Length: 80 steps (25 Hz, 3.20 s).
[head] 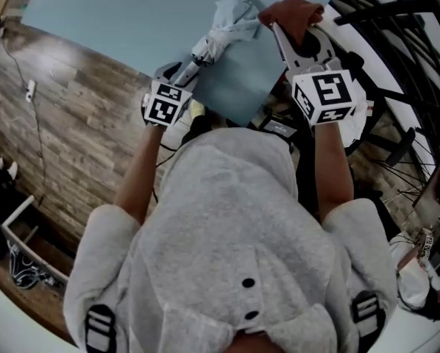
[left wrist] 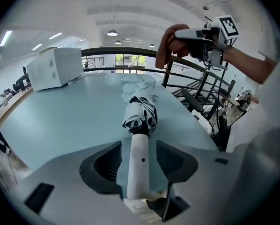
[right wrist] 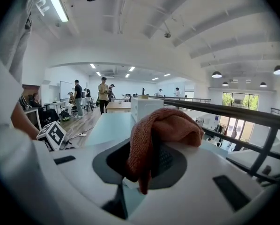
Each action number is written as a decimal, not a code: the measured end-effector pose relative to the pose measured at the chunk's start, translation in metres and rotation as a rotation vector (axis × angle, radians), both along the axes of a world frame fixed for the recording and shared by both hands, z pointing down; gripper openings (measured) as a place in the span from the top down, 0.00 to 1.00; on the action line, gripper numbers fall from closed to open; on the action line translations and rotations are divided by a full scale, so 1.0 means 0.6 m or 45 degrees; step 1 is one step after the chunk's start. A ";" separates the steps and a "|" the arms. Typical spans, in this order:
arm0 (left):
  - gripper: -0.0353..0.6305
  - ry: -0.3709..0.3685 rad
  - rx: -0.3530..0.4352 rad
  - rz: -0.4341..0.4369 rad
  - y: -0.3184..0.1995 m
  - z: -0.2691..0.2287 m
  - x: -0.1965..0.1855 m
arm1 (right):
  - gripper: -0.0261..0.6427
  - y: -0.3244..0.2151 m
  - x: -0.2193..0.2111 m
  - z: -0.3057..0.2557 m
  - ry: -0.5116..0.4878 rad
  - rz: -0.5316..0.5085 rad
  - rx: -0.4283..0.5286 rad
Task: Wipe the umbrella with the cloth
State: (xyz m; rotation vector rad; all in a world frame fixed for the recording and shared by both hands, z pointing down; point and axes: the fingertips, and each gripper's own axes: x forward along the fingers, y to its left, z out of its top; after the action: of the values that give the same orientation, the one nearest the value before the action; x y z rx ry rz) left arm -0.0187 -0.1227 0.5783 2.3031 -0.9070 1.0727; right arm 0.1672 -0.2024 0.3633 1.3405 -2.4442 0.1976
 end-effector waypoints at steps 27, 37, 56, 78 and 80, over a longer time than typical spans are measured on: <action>0.71 -0.092 -0.073 0.076 -0.010 0.062 -0.013 | 0.85 -0.023 0.088 0.290 0.413 0.208 -0.461; 0.71 -0.130 -0.112 0.112 -0.011 0.060 -0.011 | 0.85 0.015 -0.035 0.350 0.355 -0.036 -0.574; 0.71 -0.149 -0.130 0.125 -0.012 0.061 -0.010 | 0.85 0.039 -0.082 0.364 0.353 -0.096 -0.594; 0.71 -0.139 -0.141 0.122 -0.013 0.061 -0.010 | 0.85 0.076 -0.169 0.370 0.348 -0.275 -0.622; 0.71 -0.137 -0.144 0.121 -0.013 0.061 -0.012 | 0.85 0.080 -0.173 0.370 0.353 -0.283 -0.632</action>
State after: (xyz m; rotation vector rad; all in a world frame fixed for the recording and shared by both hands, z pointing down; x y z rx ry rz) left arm -0.0257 -0.1303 0.6150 2.2325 -0.7627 1.2656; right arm 0.0632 -0.1546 0.5852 0.8168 -2.1016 0.4887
